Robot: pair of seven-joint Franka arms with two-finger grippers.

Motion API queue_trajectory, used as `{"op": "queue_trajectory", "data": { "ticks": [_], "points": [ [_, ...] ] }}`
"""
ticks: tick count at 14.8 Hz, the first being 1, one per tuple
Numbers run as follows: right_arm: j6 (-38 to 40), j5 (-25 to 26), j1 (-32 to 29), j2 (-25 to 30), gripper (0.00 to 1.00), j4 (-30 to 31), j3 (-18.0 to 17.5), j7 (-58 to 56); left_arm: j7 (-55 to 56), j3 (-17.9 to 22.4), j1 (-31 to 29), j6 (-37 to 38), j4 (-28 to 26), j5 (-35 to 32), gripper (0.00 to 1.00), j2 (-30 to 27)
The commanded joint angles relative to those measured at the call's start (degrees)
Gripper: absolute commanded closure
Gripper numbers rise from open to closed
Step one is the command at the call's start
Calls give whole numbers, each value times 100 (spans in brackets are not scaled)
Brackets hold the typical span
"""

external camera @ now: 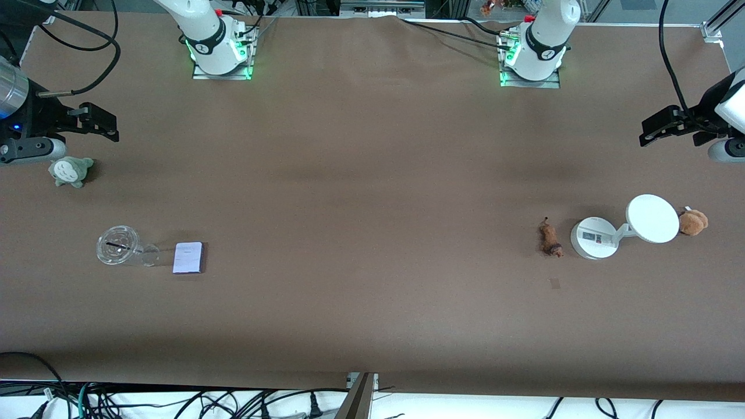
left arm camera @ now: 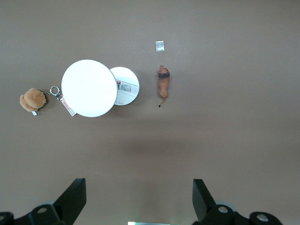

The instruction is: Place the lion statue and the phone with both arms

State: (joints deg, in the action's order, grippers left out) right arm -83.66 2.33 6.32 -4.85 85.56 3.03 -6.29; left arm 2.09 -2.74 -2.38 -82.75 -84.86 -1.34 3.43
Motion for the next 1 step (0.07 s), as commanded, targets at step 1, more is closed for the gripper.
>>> {"op": "queue_trajectory", "data": {
  "ticks": [1],
  "points": [
    [8,101,-43,-7,0,-57,-56,-13,63,-7,-8,-4,48,46,0,0]
  ]
}}
